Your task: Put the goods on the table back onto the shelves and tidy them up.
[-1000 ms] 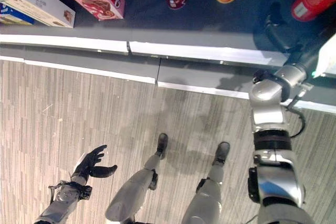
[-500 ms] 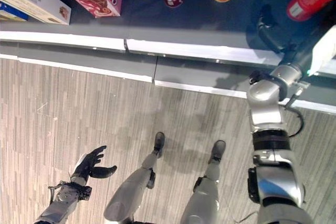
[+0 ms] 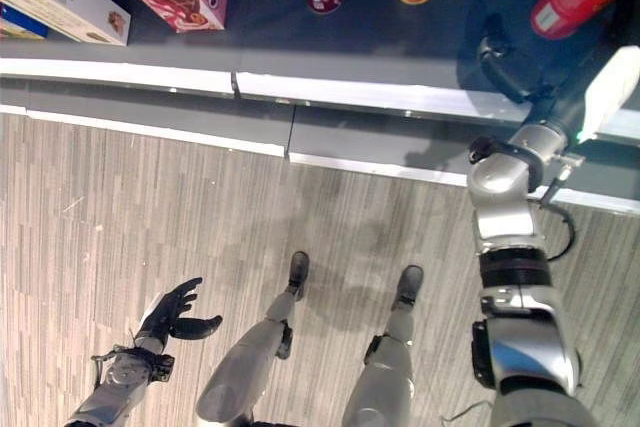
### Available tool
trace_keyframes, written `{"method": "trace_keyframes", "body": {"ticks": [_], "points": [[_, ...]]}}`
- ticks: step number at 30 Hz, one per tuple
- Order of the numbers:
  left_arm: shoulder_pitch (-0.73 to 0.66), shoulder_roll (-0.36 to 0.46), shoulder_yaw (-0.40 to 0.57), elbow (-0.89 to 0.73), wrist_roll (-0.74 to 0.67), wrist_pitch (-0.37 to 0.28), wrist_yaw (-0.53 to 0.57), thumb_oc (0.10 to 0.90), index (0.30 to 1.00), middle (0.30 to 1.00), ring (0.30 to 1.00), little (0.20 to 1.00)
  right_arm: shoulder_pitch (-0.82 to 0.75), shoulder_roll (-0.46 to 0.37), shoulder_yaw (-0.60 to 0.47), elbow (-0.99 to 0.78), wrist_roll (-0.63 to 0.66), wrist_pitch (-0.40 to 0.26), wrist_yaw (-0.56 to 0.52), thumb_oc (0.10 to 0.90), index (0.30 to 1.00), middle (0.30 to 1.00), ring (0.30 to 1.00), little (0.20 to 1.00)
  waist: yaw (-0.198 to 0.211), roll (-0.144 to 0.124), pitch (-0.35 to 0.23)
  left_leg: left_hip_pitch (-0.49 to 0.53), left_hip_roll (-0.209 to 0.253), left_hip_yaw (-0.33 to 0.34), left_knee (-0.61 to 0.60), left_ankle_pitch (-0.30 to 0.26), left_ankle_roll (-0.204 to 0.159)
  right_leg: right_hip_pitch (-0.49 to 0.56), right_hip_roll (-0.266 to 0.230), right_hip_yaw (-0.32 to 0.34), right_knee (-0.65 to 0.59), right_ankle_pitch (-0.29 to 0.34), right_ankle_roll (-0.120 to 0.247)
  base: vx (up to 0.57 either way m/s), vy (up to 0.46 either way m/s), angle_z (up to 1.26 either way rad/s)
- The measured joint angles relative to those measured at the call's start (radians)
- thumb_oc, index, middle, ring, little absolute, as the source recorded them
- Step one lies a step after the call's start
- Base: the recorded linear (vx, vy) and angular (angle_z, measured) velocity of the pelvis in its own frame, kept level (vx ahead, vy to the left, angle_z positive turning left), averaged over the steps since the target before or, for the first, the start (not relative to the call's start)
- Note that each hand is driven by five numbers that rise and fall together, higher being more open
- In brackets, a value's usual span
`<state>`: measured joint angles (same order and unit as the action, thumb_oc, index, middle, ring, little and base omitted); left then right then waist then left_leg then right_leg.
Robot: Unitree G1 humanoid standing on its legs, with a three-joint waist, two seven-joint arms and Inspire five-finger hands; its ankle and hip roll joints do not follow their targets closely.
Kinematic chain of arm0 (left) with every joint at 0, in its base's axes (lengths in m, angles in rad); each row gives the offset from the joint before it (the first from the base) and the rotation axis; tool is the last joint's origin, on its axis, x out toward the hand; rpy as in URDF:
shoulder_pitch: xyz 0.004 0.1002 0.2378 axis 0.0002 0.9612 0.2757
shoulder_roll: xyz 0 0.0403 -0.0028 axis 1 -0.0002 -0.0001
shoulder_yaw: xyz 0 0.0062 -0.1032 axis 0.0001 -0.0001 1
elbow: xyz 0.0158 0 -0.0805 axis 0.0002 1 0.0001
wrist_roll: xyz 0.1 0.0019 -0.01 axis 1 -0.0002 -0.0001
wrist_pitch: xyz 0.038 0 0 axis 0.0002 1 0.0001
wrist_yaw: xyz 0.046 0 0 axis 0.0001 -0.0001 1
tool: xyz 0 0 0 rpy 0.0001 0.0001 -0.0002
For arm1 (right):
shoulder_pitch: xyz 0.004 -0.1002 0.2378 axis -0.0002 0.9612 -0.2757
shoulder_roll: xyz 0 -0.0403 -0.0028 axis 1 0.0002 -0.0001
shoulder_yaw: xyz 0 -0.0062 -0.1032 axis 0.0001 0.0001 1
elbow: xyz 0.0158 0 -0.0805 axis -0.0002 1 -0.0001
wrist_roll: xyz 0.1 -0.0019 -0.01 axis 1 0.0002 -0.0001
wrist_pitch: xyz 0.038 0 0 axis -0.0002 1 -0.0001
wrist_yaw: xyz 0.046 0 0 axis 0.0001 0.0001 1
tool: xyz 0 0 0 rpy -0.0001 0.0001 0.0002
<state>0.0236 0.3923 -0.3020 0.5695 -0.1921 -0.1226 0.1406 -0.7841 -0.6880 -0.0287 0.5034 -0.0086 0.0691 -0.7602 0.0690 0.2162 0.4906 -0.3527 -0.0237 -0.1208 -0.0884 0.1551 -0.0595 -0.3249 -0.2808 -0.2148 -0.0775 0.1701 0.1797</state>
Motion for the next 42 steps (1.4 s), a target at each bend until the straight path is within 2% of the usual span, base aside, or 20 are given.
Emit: {"method": "trace_keyframes", "body": {"ticks": [4, 8, 9, 17, 18, 19, 20, 21, 23, 24, 26, 29, 32, 33, 34, 35, 36, 38, 40, 42], "points": [[0.0, 0.0, 0.004, 0.0, 0.0, 0.0, 0.0, 0.8, 0.9, 0.9, 0.9, 0.9, 0.007, 0.0, -0.015, -0.011, -0.001, 0.0, -0.005, 0.8, 0.9, 0.9, 0.9, 0.9, -0.007, -0.005, 0.003, 0.0, 0.0, 0.0, 0.0, 0.0, 0.0, 0.0, 0.0, 0.0, 0.0, 0.0, 0.0, 0.01, 0.0, 0.01], [-0.003, -0.016, 0.011, -0.001, 0.006, 0.022, 0.002, 0.8, 0.9, 0.9, 0.9, 0.9, 0.254, 0.025, -0.082, -0.329, -0.122, 0.006, -0.012, 0.8, 0.9, 0.9, 0.9, 0.9, -0.036, -0.041, 0.019, 0.033, 0.004, -0.002, 0.0, -0.001, -0.001, 0.042, 0.007, -0.005, -0.01, 0.0, 0.0, 0.01, -0.001, 0.01], [-0.003, -0.02, 0.025, -0.001, 0.007, 0.028, 0.003, 0.8, 0.9, 0.9, 0.9, 0.9, 0.329, 0.078, -0.132, -0.445, -0.17, 0.003, -0.024, 0.8, 0.9, 0.9, 0.9, 0.9, -0.036, -0.059, 0.019, 0.039, 0.012, 0.001, 0.0, -0.001, -0.001, 0.048, 0.015, -0.002, -0.013, 0.003, -0.004, -0.02, 0.041, -0.04], [-0.018, -0.029, 0.058, 0.066, 0.042, 0.068, 0.003, 0.8, 0.9, 0.9, 0.9, 0.9, 0.602, 0.28, -0.214, -0.518, -0.173, -0.042, 0.027, 0.8, 0.9, 0.9, 0.9, 0.9, -0.11, -0.203, -0.015, 0.1, 0.024, 0.016, 0.006, -0.012, -0.005, 0.104, 0.029, 0.009, -0.012, 0.004, -0.016, 0.02, 0.083, -0.06], [-0.015, -0.029, 0.067, 0.071, 0.048, 0.073, 0.001, 0.8, 0.9, 0.9, 0.9, 0.9, 0.638, 0.282, -0.213, -0.517, -0.174, -0.043, 0.045, 0.8, 0.9, 0.9, 0.9, 0.9, -0.102, -0.224, -0.022, 0.1, 0.023, 0.031, 0.031, -0.028, -0.003, 0.107, 0.027, 0.028, -0.009, 0.005, -0.018, 0.04, 0.203, -0.47], [-0.012, -0.014, 0.072, 0.094, 0.048, 0.085, 0.002, 0.8, 0.9, 0.9, 0.9, 0.9, 0.708, 0.282, -0.219, -0.518, -0.174, -0.046, 0.061, 0.8, 0.9, 0.9, 0.9, 0.9, -0.133, -0.257, -0.04, 0.105, 0.022, 0.059, 0.085, -0.062, -0.003, 0.117, 0.027, 0.056, -0.009, 0.006, -0.02, -0.06, 0.621, -0.89], [-0.046, -0.015, 0.049, 0.127, 0.067, 0.1, 0.001, 0.8, 0.9, 0.9, 0.9, 0.9, 0.863, 0.313, -0.264, -0.632, -0.175, -0.051, 0.114, 0.8, 0.9, 0.9, 0.9, 0.9, -0.175, -0.269, -0.043, 0.094, 0.011, 0.116, 0.265, -0.171, 0.02, 0.13, 0.033, 0.11, 0.035, 0.009, -0.019, -0.13, 0.664, -1.18], [-0.037, -0.014, 0.051, 0.129, 0.077, 0.105, -0.002, 0.8, 0.9, 0.9, 0.9, 0.9, 0.903, 0.338, -0.279, -0.702, -0.178, -0.052, 0.142, 0.8, 0.9, 0.9, 0.9, 0.9, -0.187, -0.277, -0.048, 0.1, 0.008, 0.162, 0.307, -0.211, 0.074, 0.112, 0.029, 0.145, 0.066, 0.015, -0.011, -0.18, 0.529, -1.65], [-0.014, -0.016, 0.121, 0.141, 0.077, 0.104, -0.022, 0.8, 0.9, 0.9, 0.9, 0.9, 0.869, 0.323, -0.286, -0.7, -0.188, -0.067, 0.169, 0.8, 0.9, 0.9, 0.9, 0.9, -0.19, -0.305, -0.068, 0.15, 0.042, 0.294, 0.289, -0.24, 0.127, 0.055, 0.048, 0.105, 0.047, 0.185, 0.019, -0.08, 0.083, -2.15], [-0.022, -0.022, 0.154, 0.172, 0.081, 0.101, -0.025, 0.8, 0.9, 0.9, 0.9, 0.9, 0.868, 0.296, -0.31, -0.663, -0.188, -0.068, 0.166, 0.8, 0.9, 0.9, 0.9, 0.9, -0.224, -0.298, -0.087, 0.16, 0.057, 0.31, 0.297, -0.251, 0.114, 0.065, 0.038, 0.004, 0.052, 0.194, 0.004, -0.06, -0.001, -1.41], [-0.012, -0.032, 0.197, 0.194, 0.087, 0.085, -0.02, 0.8, 0.9, 0.9, 0.9, 0.9, 0.923, 0.289, -0.377, -0.605, -0.179, -0.035, 0.167, 0.8, 0.9, 0.9, 0.9, 0.9, -0.231, -0.26, -0.184, 0.17, 0.093, 0.342, 0.249, -0.223, 0.111, 0.074, 0.009, -0.118, 0.184, 0.024, -0.032, -0.11, -0.058, -0.75], [0.01, 0.007, 0.2, 0.236, 0.098, 0.09, -0.022, 0.8, 0.9, 0.9, 0.9, 0.9, 0.922, 0.234, -0.331, -0.597, -0.184, -0.041, 0.181, 0.8, 0.9, 0.9, 0.9, 0.9, -0.162, -0.254, -0.232, 0.228, 0.157, 0.459, 0.216, -0.185, 0.086, 0.175, -0.091, -0.244, 0.268, -0.027, 0.019, -0.05, -0.214, -1.33], [0.046, 0.04, 0.208, 0.25, 0.099, 0.108, -0.022, 0.8, 0.9, 0.9, 0.9, 0.9, 0.875, 0.082, -0.216, -0.579, -0.188, -0.068, 0.253, 0.8, 0.9, 0.9, 0.9, 0.9, -0.089, -0.288, -0.267, 0.23, 0.18, 0.501, 0.219, -0.162, 0.042, 0.281, -0.198, -0.421, 0.196, -0.029, 0.051, 0.01, -0.293, -1.13], [0.071, 0.057, 0.217, 0.233, 0.1, 0.108, -0.026, 0.8, 0.9, 0.9, 0.9, 0.9, 0.863, 0.072, -0.19, -0.577, -0.189, -0.076, 0.261, 0.8, 0.9, 0.9, 0.9, 0.9, -0.069, -0.321, -0.288, 0.227, 0.185, 0.518, 0.216, -0.149, 0.009, 0.308, -0.183, -0.429, 0.154, 0.042, 0.027, 0.1, -0.419, -0.61], [0.103, 0.058, 0.228, 0.205, 0.119, 0.115, -0.037, 0.8, 0.9, 0.9, 0.9, 0.9, 0.837, 0.054, -0.17, -0.524, -0.187, -0.089, 0.304, 0.8, 0.9, 0.9, 0.9, 0.9, -0.069, -0.353, -0.312, 0.246, 0.202, 0.521, 0.183, -0.099, -0.046, 0.352, -0.131, -0.431, 0.092, -0.043, 0.057, 0.18, -0.641, -0.52], [0.136, 0.017, 0.2, 0.2, 0.119, 0.125, -0.067, 0.8, 0.9, 0.9, 0.9, 0.9, 0.83, -0.022, -0.172, -0.473, -0.18, -0.078, 0.337, 0.8, 0.9, 0.9, 0.9, 0.9, -0.067, -0.283, -0.334, 0.268, 0.287, 0.533, 0.151, -0.055, -0.056, 0.353, -0.029, -0.396, 0.088, -0.095, 0.035, 0.15, -0.428, -0.39], [0.153, -0.003, 0.19, 0.198, 0.119, 0.127, -0.073, 0.8, 0.9, 0.9, 0.9, 0.9, 0.842, -0.068, -0.174, -0.47, -0.173, -0.079, 0.349, 0.8, 0.9, 0.9, 0.9, 0.9, -0.075, -0.251, -0.341, 0.278, 0.325, 0.53, 0.145, -0.031, -0.055, 0.354, 0.016, -0.381, 0.088, -0.11, 0.023, 0.12, -0.409, -0.47], [0.181, -0.027, 0.173, 0.199, 0.119, 0.127, -0.098, 0.8, 0.9, 0.9, 0.9, 0.9, 0.853, -0.102, -0.219, -0.473, -0.161, -0.082, 0.363, 0.8, 0.9, 0.9, 0.9, 0.9, -0.094, -0.231, -0.358, 0.306, 0.373, 0.54, 0.112, 0.03, -0.028, 0.357, 0.072, -0.347, 0.066, -0.109, -0.025, 0.1, -0.303, -0.49], [0.193, -0.059, 0.17, 0.197, 0.119, 0.126, -0.112, 0.8, 0.9, 0.9, 0.9, 0.9, 0.852, -0.151, -0.246, -0.47, -0.146, -0.082, 0.367, 0.8, 0.9, 0.9, 0.9, 0.9, -0.15, -0.207, -0.371, 0.305, 0.408, 0.54, 0.117, 0.125, -0.089, 0.345, 0.121, -0.317, 0.062, -0.143, -0.042, 0.07, -0.207, -0.45], [0.183, -0.058, 0.166, 0.196, 0.119, 0.124, -0.112, 0.8, 0.9, 0.9, 0.9, 0.9, 0.803, -0.155, -0.256, -0.488, -0.132, -0.1, 0.364, 0.8, 0.9, 0.9, 0.9, 0.9, -0.142, -0.203, -0.377, 0.319, 0.452, 0.528, 0.154, 0.182, -0.087, 0.345, 0.171, -0.222, 0.001, -0.098, -0.1, 0.02, -0.149, -1.18]]}}
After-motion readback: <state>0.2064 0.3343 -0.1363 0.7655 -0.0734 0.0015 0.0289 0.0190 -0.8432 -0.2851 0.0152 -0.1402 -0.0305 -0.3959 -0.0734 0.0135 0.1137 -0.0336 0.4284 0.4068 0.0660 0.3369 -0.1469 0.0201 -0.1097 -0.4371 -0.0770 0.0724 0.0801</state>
